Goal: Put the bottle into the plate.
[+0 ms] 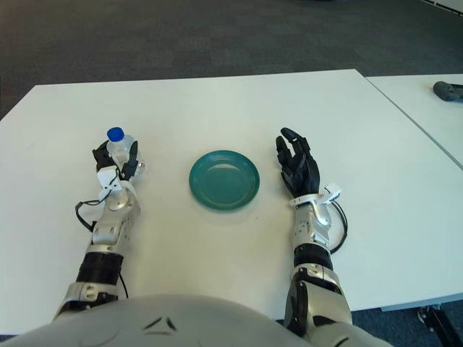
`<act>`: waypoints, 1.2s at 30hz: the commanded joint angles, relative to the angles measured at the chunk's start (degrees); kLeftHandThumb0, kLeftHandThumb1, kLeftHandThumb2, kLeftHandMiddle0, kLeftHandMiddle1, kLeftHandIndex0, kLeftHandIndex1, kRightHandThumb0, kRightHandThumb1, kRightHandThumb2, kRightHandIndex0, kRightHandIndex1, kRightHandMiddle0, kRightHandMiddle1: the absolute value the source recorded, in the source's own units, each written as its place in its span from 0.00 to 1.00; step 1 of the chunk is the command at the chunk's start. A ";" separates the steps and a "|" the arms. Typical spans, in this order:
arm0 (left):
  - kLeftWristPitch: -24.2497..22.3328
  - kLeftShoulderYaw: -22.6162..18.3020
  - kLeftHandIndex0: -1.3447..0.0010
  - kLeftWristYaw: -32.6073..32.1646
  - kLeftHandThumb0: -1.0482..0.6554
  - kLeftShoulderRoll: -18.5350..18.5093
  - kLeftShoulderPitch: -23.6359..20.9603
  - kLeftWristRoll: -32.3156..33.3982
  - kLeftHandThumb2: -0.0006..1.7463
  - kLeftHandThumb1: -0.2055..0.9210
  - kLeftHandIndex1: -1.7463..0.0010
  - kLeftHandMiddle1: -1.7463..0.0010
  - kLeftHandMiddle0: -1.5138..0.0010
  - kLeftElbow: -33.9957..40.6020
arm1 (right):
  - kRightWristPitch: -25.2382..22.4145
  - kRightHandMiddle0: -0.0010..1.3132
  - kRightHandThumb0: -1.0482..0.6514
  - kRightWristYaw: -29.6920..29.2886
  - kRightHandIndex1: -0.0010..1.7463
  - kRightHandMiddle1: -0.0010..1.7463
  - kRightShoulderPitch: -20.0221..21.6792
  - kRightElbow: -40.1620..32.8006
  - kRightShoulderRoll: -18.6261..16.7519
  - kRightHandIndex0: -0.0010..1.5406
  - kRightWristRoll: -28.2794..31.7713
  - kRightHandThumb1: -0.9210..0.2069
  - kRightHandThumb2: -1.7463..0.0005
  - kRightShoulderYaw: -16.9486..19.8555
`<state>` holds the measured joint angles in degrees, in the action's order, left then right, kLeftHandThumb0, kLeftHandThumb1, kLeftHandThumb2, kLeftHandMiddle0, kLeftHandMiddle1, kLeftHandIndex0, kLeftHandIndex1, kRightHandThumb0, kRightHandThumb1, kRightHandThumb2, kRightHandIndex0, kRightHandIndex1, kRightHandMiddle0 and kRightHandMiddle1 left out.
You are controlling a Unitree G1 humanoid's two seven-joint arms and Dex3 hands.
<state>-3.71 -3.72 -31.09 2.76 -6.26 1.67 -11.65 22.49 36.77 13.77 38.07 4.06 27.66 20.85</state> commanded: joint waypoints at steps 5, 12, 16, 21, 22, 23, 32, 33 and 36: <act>0.19 -2.25 0.89 6.00 0.11 -3.87 -0.78 -0.93 0.07 1.00 0.40 0.81 0.73 -4.85 | -0.42 0.02 0.19 1.81 0.01 0.57 -1.27 -2.11 -0.36 0.26 0.71 0.00 0.60 -0.65; 1.42 -2.88 0.86 9.17 0.12 -5.13 -0.70 -1.77 0.05 1.00 0.37 0.74 0.74 -5.66 | 1.85 0.00 0.17 4.05 0.01 0.56 -1.84 -2.19 -1.04 0.26 0.85 0.00 0.59 -0.93; 1.36 -3.12 0.85 10.82 0.13 -5.75 -0.86 -2.12 0.04 1.00 0.34 0.68 0.75 -5.57 | 3.60 0.00 0.16 5.31 0.01 0.56 -2.14 -1.94 -1.51 0.27 1.09 0.00 0.58 -0.76; 0.96 -3.66 0.84 11.57 0.14 -5.92 -2.38 -2.40 0.04 0.99 0.32 0.61 0.75 -6.82 | 3.45 0.01 0.15 5.37 0.02 0.57 -2.24 -1.95 -1.65 0.28 1.54 0.00 0.59 -0.38; 0.80 -3.76 0.84 11.65 0.14 -6.06 -3.19 -2.46 0.04 0.98 0.32 0.60 0.75 -7.64 | 3.32 0.01 0.15 5.31 0.02 0.57 -2.40 -2.12 -1.72 0.28 1.63 0.00 0.59 -0.37; 0.71 -3.86 0.84 11.71 0.14 -6.14 -3.75 -2.53 0.04 0.98 0.31 0.58 0.74 -8.23 | 3.26 0.02 0.15 5.28 0.02 0.57 -2.52 -2.24 -1.77 0.28 1.69 0.00 0.59 -0.38; 1.74 -3.47 0.75 11.26 0.17 -6.85 -9.79 -4.70 0.05 0.94 0.10 0.10 0.73 -15.64 | 7.44 0.02 0.12 7.56 0.02 0.58 -3.06 -1.35 -3.05 0.28 2.63 0.00 0.62 0.34; 2.35 -3.47 0.74 11.30 0.17 -6.89 -10.48 -4.84 0.05 0.94 0.09 0.09 0.73 -16.75 | 7.46 0.02 0.12 7.48 0.02 0.58 -3.08 -1.31 -3.08 0.29 2.60 0.00 0.62 0.36; 4.27 -3.40 0.58 11.41 0.29 -7.15 -12.26 -5.28 0.41 0.68 0.11 0.04 0.71 -19.97 | 7.22 0.03 0.12 7.17 0.02 0.58 -3.59 -1.75 -3.16 0.29 2.46 0.00 0.62 0.25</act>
<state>-0.21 -7.96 -20.61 -4.89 -16.57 -3.07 -27.93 29.31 43.86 11.95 35.99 1.95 29.11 20.96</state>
